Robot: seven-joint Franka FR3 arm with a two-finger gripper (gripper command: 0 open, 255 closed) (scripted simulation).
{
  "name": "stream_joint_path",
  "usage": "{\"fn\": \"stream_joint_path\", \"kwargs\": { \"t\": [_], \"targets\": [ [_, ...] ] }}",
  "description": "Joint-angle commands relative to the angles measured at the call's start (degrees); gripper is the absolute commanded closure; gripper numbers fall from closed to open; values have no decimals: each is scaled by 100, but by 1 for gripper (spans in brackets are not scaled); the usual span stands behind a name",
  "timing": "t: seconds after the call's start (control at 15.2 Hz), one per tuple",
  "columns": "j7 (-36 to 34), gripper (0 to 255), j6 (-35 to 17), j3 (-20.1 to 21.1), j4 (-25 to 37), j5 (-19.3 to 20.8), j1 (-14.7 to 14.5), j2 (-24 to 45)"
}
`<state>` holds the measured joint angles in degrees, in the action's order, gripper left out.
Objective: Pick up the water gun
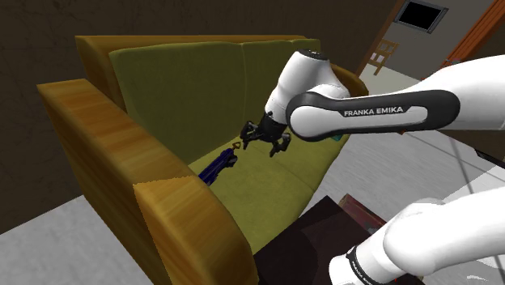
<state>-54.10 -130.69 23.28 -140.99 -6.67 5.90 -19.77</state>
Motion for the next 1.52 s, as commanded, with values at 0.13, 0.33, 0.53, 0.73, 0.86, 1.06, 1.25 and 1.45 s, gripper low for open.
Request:
{"fn": "stream_joint_path", "kwargs": {
  "t": [0.13,0.33,0.53,0.73,0.86,1.06,1.25,1.45],
  "targets": [
    [-1296,0,-613,462,375,621,358,1009],
    [-2434,0,-914,683,752,1370,530,1816],
    [-3595,0,-1058,659,1226,2220,494,2644],
    [-4608,0,-1083,412,1781,2928,256,3426],
    [-5164,0,-1066,186,2182,3265,43,3911],
    [-5314,0,-1171,83,2228,3402,-41,4085],
    [-5445,0,-1326,-8,2222,3563,-106,4259],
    [-5558,0,-1456,-92,2227,3701,-165,4411]
  ]
}}
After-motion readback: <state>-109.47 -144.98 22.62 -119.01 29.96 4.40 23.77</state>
